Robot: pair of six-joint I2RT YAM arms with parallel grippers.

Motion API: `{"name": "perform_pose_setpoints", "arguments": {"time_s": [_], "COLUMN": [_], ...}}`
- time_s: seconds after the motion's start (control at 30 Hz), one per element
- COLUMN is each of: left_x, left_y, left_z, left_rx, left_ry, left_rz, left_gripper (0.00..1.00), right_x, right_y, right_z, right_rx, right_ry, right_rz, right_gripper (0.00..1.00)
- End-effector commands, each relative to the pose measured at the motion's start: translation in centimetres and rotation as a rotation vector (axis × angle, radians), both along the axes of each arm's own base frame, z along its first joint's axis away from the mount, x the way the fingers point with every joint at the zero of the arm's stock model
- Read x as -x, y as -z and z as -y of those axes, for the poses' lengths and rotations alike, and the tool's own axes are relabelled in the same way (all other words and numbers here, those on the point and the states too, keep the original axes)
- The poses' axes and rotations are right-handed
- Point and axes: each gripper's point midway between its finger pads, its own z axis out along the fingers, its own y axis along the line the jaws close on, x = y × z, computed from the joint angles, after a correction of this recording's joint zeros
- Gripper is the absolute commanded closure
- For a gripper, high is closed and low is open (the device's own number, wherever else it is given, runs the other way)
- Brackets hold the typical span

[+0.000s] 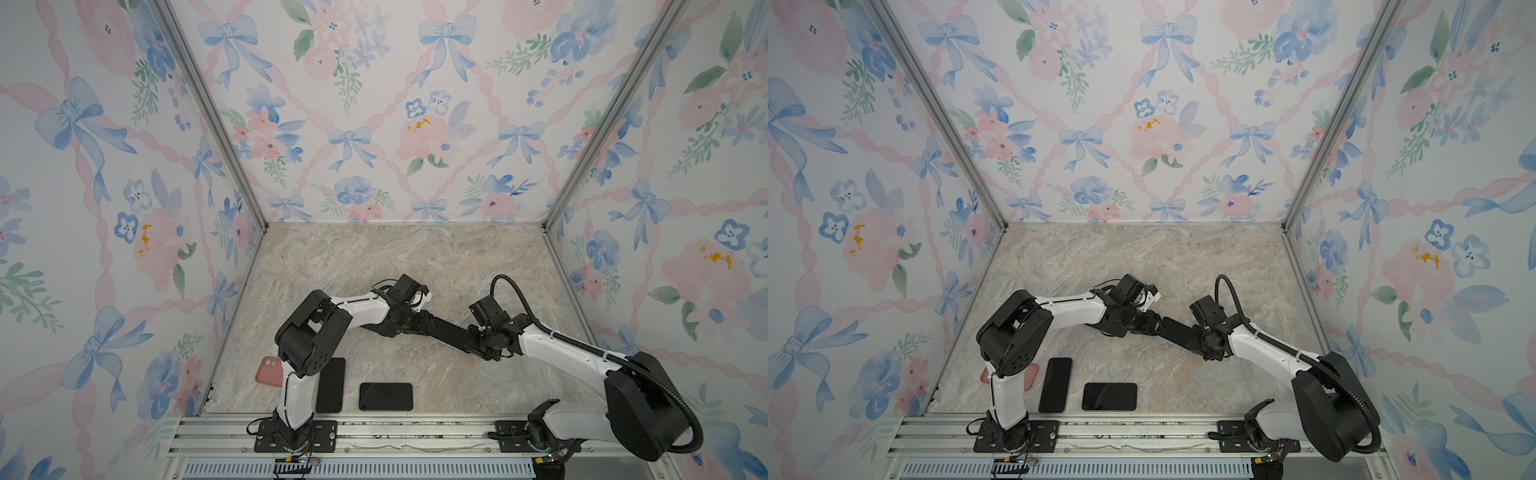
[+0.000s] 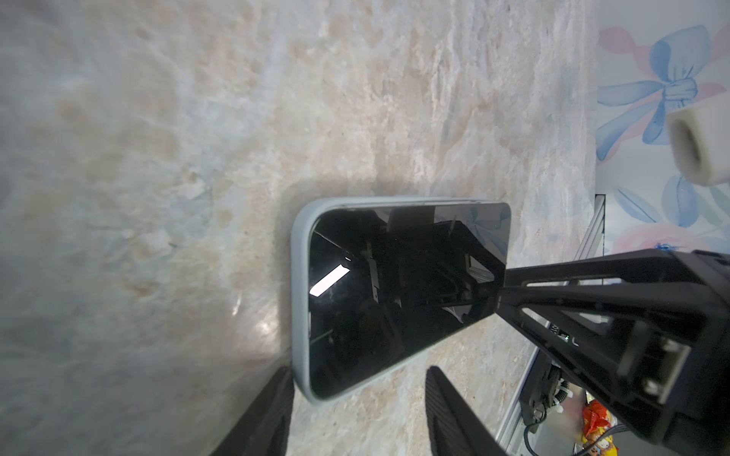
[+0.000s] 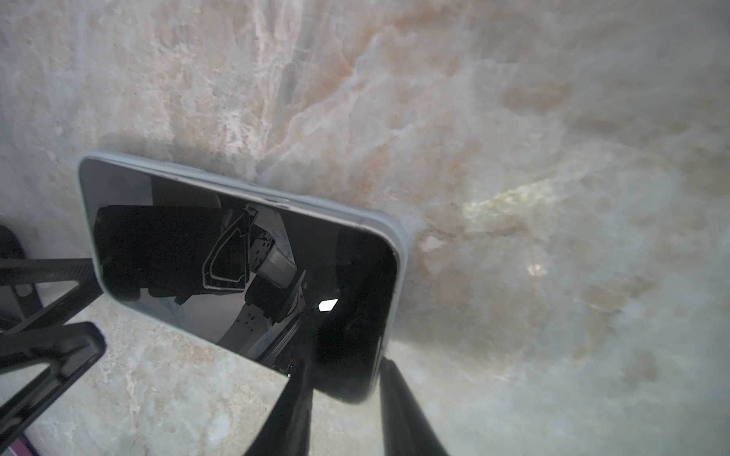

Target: Put the phone into the phone case

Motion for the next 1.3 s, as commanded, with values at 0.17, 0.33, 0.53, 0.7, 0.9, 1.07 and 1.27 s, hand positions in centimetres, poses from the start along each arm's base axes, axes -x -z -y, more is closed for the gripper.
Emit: {"name": "perform_pose_setpoints", "arguments": {"time_s": [0.17, 0.33, 0.53, 0.7, 0.9, 1.07, 1.27], "left_x": [1.7, 2.2, 2.4, 2.6, 3.1, 3.2, 3.3], "left_y": [1.9, 1.9, 1.8, 1.7, 1.5, 1.3, 1.3], "left_z": [0.0, 0.8, 1.2, 1.6, 2.4, 2.8, 2.7], "left_rx": [-0.047, -0.043, -0.039, -0.035, -0.021, -0.004, -0.006], "left_ry": [0.025, 0.043, 0.051, 0.058, 0.076, 0.081, 0.08], "left_rz": [-0.071, -0.073, -0.071, -0.071, -0.072, -0.074, -0.074], "left_gripper": [0.51, 0.53, 0.55, 0.55, 0.52, 0.52, 0.52], "right_x": [0.4, 0.2, 0.2, 0.4, 0.5, 0.8, 1.0], "right_y": [0.8, 0.6, 1.1, 2.2, 2.9, 3.9, 4.0], "right_z": [-0.9, -1.6, -2.8, -4.3, -5.1, -5.6, -5.4], "right_rx": [-0.015, -0.032, -0.064, -0.111, -0.14, -0.166, -0.159], "right_ry": [-0.018, -0.03, -0.042, -0.048, -0.049, -0.038, -0.035], "right_rz": [-0.019, -0.007, -0.009, -0.026, -0.033, -0.055, -0.066], "right_gripper": [0.77, 0.83, 0.86, 0.86, 0.87, 0.88, 0.88]}}
